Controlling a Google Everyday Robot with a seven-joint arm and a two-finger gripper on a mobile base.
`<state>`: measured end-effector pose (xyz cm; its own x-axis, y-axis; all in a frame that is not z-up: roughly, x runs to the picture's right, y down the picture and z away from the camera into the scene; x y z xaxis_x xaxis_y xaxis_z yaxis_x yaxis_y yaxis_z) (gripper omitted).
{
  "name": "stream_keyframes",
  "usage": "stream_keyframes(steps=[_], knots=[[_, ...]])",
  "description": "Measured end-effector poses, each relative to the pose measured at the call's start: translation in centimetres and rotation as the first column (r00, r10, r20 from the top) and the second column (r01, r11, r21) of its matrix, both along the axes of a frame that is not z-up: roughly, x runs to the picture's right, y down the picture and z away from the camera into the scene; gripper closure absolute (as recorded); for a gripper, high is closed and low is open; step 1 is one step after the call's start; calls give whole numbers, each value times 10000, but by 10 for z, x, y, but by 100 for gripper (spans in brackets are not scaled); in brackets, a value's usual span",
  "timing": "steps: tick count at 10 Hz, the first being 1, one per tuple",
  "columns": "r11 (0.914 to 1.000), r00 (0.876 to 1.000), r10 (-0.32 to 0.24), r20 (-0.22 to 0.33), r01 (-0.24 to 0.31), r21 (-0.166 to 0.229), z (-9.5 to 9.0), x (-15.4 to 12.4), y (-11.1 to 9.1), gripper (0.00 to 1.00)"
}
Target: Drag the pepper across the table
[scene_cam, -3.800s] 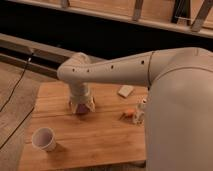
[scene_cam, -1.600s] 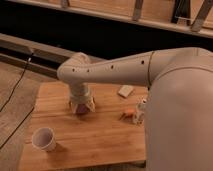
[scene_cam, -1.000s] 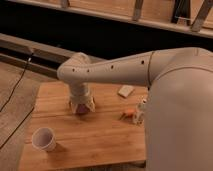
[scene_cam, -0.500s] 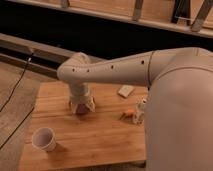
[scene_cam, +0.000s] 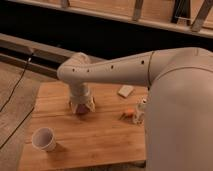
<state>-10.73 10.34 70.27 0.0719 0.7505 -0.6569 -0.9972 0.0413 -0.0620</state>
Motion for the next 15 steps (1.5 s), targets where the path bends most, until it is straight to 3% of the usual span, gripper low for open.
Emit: stream_keyframes(steps=[3, 8, 9, 12, 15], knots=[[9999, 9996, -5, 285, 8, -129, 15, 2, -2, 35], [9999, 9934, 129, 1142, -132, 26, 103, 42, -35, 35], [9998, 9935, 178, 1127, -187, 73, 118, 57, -47, 35], [9997, 9969, 172, 774, -184, 148, 139, 92, -74, 35], [9993, 9989, 364, 293, -367, 114, 153, 121, -86, 35]])
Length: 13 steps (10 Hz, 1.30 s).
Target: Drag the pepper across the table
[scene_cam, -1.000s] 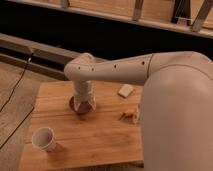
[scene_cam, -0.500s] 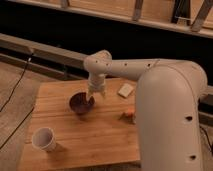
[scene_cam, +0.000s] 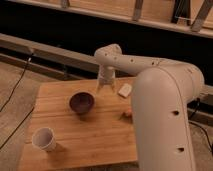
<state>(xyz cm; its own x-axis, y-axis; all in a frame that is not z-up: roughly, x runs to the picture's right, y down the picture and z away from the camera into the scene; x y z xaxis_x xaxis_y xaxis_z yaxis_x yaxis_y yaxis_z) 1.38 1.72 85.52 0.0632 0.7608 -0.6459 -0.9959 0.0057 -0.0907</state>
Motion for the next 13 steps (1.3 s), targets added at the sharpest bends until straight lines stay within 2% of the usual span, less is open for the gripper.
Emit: stream_keyframes(steps=[3, 7, 9, 11, 13], knots=[[9989, 9982, 452, -393, -456, -88, 11, 30, -3, 35], [9891, 9853, 1468, -878, -1473, 17, 18, 81, 6, 35], [9791, 9692, 2027, -1398, -2033, 99, 16, 111, 12, 35], [9684, 9448, 2477, -2144, -2484, 239, 14, 136, 16, 35], [9622, 9268, 2688, -2624, -2710, 283, 12, 142, 20, 35]])
